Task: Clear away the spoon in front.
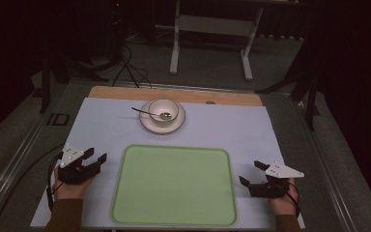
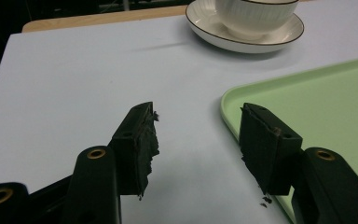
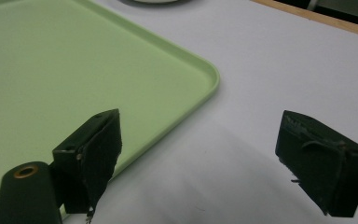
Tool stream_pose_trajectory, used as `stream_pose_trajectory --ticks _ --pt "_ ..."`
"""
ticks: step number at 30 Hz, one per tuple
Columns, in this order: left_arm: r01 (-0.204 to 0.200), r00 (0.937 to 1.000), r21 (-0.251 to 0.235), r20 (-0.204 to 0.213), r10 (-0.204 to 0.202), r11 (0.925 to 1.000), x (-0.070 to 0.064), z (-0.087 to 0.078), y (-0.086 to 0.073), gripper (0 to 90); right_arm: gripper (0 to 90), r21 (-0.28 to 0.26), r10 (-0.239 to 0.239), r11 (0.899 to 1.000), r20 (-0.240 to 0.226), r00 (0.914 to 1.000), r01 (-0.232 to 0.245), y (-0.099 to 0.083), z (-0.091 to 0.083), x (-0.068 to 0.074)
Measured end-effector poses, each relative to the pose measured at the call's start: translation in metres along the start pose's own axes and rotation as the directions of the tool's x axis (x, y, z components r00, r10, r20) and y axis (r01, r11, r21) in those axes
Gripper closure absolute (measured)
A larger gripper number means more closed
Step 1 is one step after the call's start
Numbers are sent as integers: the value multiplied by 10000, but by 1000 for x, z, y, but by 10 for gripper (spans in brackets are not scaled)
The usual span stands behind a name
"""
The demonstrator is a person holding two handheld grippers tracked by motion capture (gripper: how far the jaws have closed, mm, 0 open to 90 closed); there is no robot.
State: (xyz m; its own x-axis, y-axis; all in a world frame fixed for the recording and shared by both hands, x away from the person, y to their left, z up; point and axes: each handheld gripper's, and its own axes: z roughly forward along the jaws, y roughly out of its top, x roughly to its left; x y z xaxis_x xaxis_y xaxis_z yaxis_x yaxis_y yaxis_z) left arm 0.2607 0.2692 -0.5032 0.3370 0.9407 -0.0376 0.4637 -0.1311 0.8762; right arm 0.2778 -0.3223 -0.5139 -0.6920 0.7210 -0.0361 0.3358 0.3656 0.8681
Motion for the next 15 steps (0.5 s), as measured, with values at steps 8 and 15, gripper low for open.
stream_pose_trajectory --ticks 8,15 --pt "79 9999 109 -116 -78 9999 -1 3 1 456 141 -78 15 10000 41 10000 -14 0 -1 -1" --pt "182 9998 68 -78 -182 9998 1 3 4 453 141 -130 53 9999 104 9999 -51 0 -1 -1"
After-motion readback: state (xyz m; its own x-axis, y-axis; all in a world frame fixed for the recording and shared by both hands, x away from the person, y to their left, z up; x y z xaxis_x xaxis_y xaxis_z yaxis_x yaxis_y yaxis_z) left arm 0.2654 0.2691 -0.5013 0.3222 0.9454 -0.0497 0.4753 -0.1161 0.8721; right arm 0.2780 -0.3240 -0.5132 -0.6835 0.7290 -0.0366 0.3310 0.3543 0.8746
